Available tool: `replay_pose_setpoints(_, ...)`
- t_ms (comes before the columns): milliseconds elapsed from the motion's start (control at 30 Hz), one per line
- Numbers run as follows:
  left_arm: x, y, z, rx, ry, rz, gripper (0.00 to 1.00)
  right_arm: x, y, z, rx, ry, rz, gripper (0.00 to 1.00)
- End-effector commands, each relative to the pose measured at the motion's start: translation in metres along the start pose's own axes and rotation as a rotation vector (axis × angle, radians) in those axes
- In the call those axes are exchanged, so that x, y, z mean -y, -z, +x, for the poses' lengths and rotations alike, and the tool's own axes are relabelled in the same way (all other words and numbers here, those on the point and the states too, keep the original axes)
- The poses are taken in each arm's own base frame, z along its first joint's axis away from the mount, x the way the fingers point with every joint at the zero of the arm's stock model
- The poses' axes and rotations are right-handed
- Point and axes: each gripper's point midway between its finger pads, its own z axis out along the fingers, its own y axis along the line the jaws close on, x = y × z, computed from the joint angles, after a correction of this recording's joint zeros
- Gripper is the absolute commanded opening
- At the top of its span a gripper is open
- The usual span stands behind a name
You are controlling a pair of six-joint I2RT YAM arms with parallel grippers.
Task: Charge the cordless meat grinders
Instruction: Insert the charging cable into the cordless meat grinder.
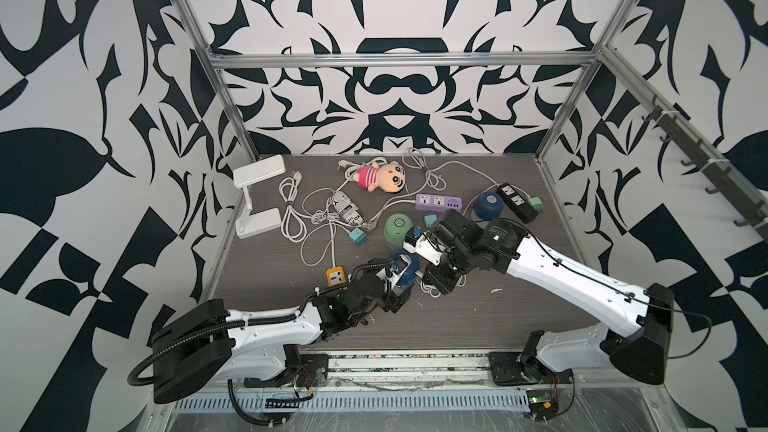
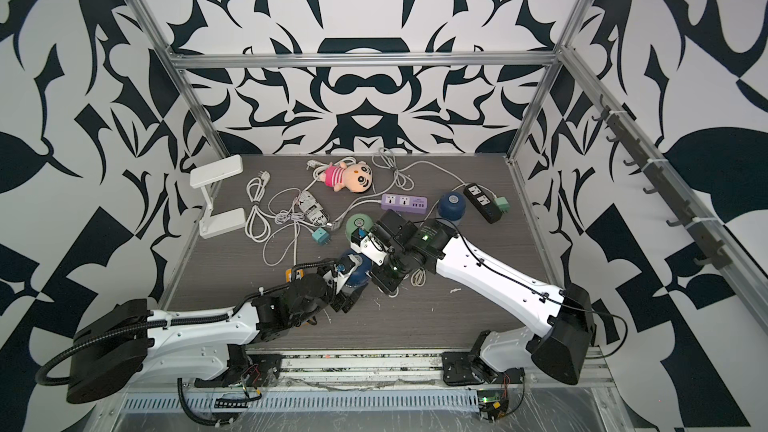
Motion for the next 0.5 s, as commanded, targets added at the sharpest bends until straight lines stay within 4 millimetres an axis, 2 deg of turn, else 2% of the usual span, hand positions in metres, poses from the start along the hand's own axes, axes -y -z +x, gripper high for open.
replay_pose_setpoints(0,0.011,0.000,-0.012,0.029,-0.055,0.023,0.33,-0.007,0.018,-0.042,0.159,0.042,-0.030,0.00)
replay_pose_setpoints(300,0.017,0.001,-0.017,0.050,-0.071,0.037,0.33,-0.022,0.006,-0.077,0.229,0.015,-0.141,0.00)
replay_pose_setpoints(467,0.023,0.004,-0.011,0.039,-0.086,0.055,0.33,-0.013,0.009,-0.094,0.265,0.020,-0.123,0.00)
